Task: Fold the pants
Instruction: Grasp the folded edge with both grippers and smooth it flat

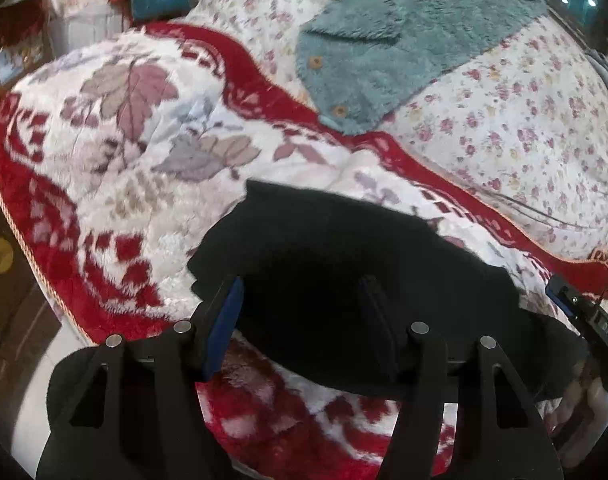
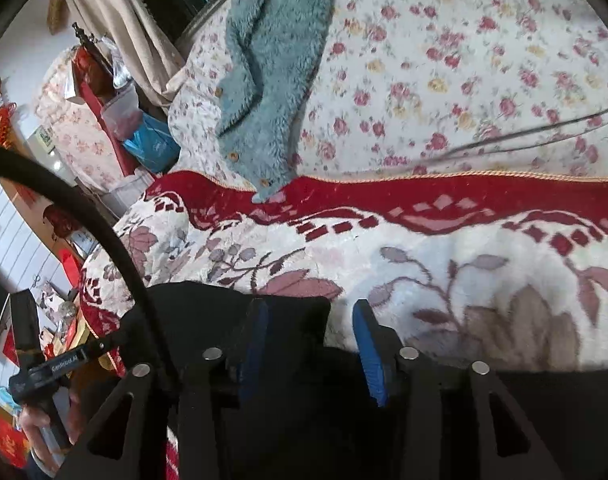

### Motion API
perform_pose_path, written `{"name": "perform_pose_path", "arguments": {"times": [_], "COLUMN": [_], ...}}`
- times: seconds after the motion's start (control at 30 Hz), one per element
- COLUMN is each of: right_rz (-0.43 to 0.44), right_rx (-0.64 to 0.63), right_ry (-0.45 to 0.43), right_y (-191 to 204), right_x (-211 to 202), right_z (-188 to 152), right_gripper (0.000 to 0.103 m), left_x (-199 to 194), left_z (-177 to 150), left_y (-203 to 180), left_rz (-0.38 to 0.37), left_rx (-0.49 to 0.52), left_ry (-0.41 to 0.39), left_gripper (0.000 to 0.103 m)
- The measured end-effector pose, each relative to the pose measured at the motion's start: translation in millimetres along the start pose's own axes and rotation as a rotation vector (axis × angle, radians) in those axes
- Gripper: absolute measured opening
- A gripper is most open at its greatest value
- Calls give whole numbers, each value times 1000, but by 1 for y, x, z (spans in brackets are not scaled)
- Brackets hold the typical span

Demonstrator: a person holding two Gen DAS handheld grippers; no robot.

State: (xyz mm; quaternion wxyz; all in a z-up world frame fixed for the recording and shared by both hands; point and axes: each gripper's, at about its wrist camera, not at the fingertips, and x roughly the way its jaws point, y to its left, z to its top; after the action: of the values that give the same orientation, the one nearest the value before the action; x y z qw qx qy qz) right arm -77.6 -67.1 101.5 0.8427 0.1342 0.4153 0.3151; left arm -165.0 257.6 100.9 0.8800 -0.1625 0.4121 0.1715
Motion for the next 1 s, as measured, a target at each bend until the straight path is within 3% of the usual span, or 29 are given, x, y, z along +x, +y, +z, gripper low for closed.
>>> {"name": "perform_pose_path", "arguments": {"times": [0.2, 0.57, 1.0], "right_rz": [1, -91, -199], "right_rx": [47, 70, 205], "right_ry": [-31, -58, -84], "right_y": [-8, -32, -89], "right_x": [-26, -71, -121], "right_z": [-13, -34, -66], "right_gripper": [47, 51, 52], "left_x": [-7, -6, 13], "left_z": [3, -6, -35], "left_y": [-27, -88, -153], "left_rz": [-32, -123, -279], "left_rx": [54, 153, 258], "left_ry": [-14, 1, 120], "left_gripper": [59, 59, 59]}}
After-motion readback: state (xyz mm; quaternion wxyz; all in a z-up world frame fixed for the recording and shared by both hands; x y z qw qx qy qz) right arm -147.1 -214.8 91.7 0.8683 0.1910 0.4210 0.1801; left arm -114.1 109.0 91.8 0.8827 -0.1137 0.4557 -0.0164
